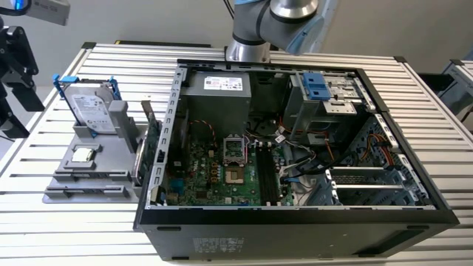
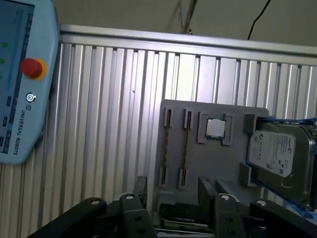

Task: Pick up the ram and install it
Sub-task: 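Pick up the ram and move it above insertion slot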

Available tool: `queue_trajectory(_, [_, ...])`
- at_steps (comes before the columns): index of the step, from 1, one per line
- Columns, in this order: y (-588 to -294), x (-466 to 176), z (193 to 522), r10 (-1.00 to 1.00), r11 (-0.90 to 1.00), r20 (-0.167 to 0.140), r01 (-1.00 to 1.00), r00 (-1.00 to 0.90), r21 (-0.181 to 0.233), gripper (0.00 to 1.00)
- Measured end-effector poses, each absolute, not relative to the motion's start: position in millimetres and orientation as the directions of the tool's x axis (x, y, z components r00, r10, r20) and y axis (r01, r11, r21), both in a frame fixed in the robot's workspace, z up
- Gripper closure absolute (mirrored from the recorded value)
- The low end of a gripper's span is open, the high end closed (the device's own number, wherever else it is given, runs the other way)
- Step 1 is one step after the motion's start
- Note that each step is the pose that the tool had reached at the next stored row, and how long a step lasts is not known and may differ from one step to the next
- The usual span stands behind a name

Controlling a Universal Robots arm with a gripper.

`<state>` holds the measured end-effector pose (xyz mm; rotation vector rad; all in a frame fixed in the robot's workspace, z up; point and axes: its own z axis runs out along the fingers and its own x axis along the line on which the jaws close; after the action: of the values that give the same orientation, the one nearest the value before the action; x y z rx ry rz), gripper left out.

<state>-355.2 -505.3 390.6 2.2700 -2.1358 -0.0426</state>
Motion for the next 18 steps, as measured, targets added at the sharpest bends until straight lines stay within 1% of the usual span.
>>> queue_trajectory(8, [-502.4, -355.9, 387.8, -1.000, -0.018, -0.003, -0.999, 0.018, 0.037, 0.00])
queue_trajectory(18, [-497.2, -356.0, 382.7, -1.000, -0.015, -0.003, -0.999, 0.015, 0.036, 0.00])
